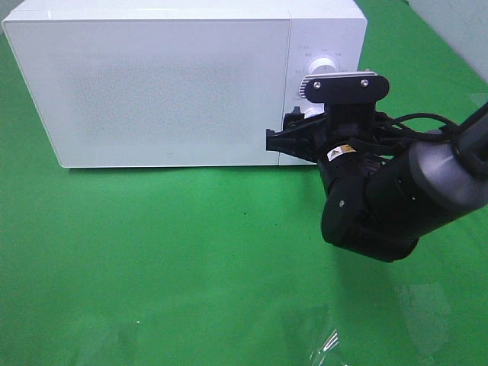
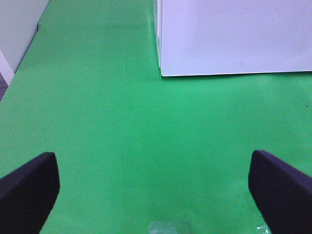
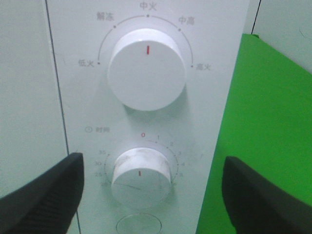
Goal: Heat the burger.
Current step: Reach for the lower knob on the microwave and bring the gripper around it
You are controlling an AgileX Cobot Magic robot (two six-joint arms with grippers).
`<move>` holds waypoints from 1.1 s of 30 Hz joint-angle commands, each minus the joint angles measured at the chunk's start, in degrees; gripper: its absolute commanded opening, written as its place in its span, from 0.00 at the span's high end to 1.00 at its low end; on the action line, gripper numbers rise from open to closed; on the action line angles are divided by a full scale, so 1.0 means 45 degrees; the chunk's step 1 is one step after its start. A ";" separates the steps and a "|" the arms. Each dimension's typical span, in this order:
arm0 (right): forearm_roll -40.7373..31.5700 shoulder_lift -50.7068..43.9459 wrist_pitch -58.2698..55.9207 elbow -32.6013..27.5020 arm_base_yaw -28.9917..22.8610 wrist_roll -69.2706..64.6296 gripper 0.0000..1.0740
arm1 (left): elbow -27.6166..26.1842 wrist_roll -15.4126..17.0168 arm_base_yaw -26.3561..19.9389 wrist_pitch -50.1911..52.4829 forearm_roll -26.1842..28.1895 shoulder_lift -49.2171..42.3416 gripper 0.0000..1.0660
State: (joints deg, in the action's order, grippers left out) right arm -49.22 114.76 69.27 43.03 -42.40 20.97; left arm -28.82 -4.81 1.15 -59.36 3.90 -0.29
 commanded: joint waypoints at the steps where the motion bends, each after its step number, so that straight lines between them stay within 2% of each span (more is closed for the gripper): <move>1: 0.0407 0.0535 0.0522 0.0573 0.0255 -0.0102 0.29 | 0.0064 0.0076 -0.0038 -0.0013 -0.0038 -0.0293 0.03; 10: 0.0484 0.1350 0.0471 0.1171 0.0280 -0.0127 0.29 | 0.0064 0.0076 -0.0038 -0.0013 -0.0038 -0.0293 0.03; 17: 0.1133 0.1655 0.0204 0.1324 0.0980 -0.0688 0.29 | 0.0064 0.0076 -0.0038 -0.0013 -0.0038 -0.0293 0.03; 33: 0.1019 0.1362 0.0662 0.1299 0.0649 -0.0166 0.29 | 0.0064 0.0076 -0.0038 -0.0013 -0.0038 -0.0293 0.03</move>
State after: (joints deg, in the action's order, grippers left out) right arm -44.69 121.81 68.75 48.41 -39.48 19.60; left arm -28.82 -4.81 1.15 -59.36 3.90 -0.29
